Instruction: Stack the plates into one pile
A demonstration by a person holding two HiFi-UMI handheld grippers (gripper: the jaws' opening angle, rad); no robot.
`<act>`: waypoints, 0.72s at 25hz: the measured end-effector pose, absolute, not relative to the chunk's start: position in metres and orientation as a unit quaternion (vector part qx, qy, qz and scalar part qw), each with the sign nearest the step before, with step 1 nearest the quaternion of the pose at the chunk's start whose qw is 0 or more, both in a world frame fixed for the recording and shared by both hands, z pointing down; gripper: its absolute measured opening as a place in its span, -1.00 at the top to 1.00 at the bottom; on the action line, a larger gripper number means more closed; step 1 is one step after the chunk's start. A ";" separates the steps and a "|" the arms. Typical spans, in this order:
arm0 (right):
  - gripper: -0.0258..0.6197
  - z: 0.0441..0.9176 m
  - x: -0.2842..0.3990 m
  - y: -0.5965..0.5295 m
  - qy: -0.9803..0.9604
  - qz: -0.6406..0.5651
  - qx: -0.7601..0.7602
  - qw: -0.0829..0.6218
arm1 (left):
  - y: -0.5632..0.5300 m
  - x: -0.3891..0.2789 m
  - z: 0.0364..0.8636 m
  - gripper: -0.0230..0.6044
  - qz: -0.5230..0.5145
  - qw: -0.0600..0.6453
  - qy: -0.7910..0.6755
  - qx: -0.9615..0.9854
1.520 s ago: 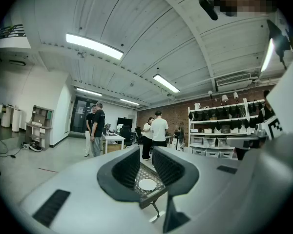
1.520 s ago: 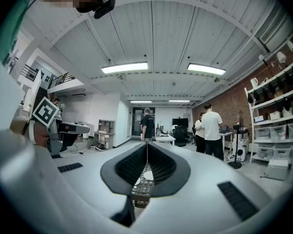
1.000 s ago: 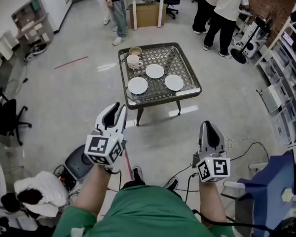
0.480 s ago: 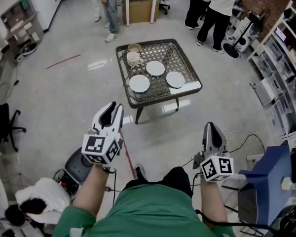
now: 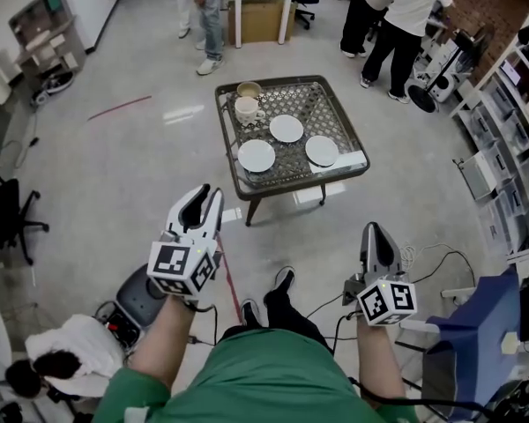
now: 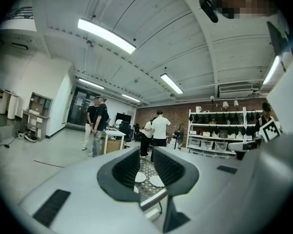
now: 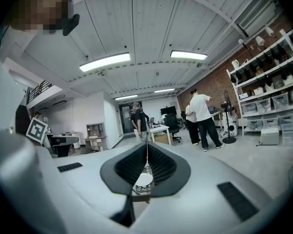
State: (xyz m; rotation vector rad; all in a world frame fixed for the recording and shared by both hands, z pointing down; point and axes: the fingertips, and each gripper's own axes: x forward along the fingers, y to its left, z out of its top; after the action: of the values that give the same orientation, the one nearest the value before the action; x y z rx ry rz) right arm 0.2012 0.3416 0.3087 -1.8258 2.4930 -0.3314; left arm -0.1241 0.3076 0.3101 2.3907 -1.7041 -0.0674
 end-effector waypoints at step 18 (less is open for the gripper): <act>0.84 0.337 0.246 0.166 0.806 -0.149 -0.571 0.055 | 0.156 -0.079 0.304 0.61 0.013 0.083 -0.594 0.800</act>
State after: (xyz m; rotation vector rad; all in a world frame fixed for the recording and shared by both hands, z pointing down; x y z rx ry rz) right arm 0.2460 0.1663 0.3367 -1.7338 2.4465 -0.4518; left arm -0.0789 0.1556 0.3037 2.3886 -1.7725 0.0402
